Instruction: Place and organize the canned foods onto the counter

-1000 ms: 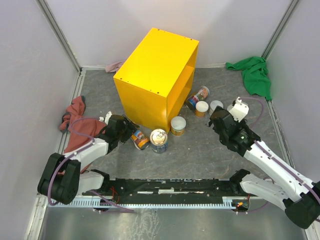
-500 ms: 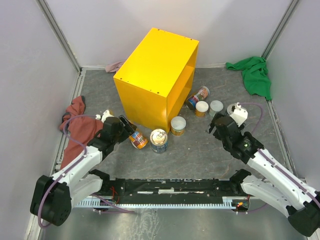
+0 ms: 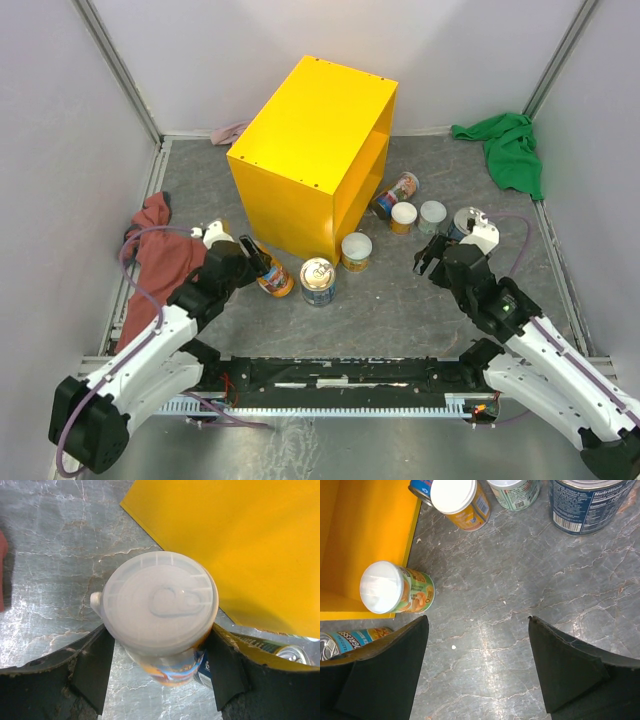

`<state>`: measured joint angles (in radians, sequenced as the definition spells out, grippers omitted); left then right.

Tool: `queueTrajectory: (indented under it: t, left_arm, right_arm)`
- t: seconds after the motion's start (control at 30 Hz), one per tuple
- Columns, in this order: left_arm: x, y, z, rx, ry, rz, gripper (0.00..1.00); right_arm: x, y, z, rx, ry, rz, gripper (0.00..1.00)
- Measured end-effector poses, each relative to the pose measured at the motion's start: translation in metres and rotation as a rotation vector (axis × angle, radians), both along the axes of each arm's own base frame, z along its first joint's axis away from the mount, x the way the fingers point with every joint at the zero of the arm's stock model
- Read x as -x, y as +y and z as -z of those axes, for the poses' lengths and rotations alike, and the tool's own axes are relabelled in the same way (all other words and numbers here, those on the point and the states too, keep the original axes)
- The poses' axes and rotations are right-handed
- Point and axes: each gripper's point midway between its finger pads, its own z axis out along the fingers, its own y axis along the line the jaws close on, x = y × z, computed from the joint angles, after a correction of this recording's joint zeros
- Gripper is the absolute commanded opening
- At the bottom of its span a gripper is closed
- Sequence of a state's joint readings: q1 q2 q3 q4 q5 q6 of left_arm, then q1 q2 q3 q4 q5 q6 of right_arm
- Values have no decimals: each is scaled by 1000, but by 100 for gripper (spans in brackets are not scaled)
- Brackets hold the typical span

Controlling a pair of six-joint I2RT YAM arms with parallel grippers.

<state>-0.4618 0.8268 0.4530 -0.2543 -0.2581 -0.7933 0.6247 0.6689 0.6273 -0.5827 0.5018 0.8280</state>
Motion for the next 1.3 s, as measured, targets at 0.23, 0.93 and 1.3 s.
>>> queueTrajectory:
  t: [0.23,0.93,1.3]
  left_arm:
    - [6,2,-30,-35,-96,26,3]
    - [20,-4,-123,-22,-288,134,3]
    - [34,-2,-173,-19,-357,187,3]
  right_arm:
    - [6,3,4,-18,0,-31,87]
    - [12,4,9,-37,-1,-51,85]
    - [13,5,8,-42,-3,-56,84]
